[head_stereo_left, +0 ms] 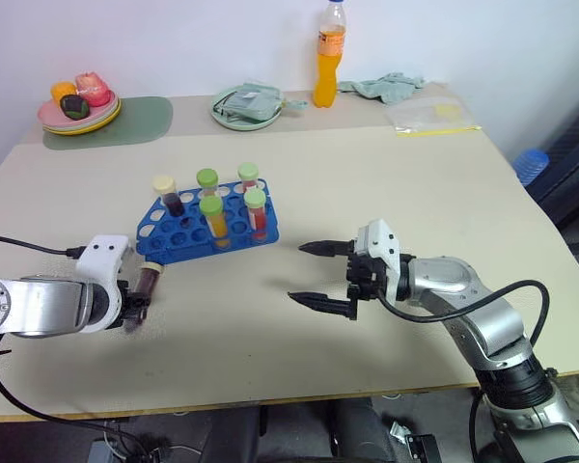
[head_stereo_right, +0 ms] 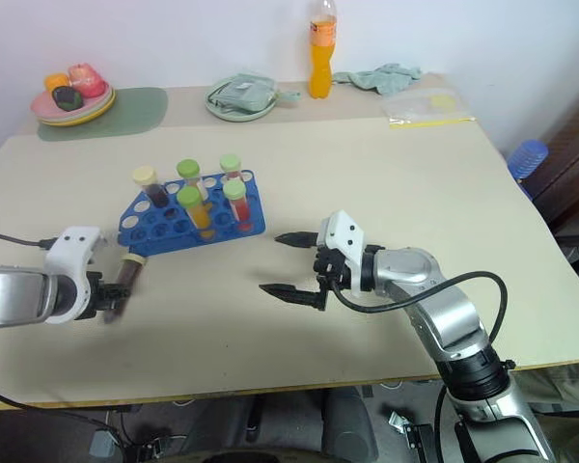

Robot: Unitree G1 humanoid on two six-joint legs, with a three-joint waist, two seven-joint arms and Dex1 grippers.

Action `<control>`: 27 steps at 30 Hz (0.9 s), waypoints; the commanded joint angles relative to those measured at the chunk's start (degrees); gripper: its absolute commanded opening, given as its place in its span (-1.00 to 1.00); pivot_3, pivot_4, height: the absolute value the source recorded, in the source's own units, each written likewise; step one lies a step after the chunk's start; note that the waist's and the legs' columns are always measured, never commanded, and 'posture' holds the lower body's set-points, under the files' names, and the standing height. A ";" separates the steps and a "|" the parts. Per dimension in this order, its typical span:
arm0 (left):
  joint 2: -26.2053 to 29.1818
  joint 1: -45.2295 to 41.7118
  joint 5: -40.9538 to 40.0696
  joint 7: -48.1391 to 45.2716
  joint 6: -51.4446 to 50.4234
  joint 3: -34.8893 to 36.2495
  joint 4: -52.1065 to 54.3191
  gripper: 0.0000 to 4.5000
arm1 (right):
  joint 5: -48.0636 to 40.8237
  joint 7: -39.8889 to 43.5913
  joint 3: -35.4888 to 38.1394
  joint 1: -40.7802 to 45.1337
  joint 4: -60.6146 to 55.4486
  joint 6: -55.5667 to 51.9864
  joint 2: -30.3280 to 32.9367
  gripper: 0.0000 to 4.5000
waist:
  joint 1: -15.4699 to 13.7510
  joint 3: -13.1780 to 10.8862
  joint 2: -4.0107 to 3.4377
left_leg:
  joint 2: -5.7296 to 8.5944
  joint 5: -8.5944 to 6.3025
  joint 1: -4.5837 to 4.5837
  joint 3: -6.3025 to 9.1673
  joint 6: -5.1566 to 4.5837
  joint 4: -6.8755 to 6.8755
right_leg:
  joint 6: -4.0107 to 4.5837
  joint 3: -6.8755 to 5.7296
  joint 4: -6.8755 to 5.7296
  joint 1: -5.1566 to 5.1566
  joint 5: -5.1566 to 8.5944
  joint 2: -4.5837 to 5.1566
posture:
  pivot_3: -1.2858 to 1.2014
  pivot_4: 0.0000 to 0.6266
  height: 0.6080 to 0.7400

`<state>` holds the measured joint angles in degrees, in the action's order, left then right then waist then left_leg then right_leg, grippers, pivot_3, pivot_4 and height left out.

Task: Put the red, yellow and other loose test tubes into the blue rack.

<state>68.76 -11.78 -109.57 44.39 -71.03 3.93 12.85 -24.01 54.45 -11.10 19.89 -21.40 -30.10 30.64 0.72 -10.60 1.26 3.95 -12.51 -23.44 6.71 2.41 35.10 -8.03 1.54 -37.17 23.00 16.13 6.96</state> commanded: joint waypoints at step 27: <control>-46.80 9.96 100.15 -32.97 68.97 -0.15 15.61 -0.69 | -0.24 -0.07 -1.12 0.31 -0.82 1.62 -0.97 1.00 | -0.98 0.15 0.04 | -0.01 -0.03 -0.07 -0.22 -0.07 0.02 | -0.08 -0.10 0.65 -0.28 -0.25 -0.10 | 0.03 -0.52 1.00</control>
<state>22.85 -2.08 -14.06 10.87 -6.32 4.06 28.97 -23.75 54.79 -13.17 20.22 -20.56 -29.17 30.03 -0.25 -10.45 1.30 3.93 -12.54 -23.51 6.49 2.33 35.12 -8.10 1.43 -36.52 22.72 15.89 6.85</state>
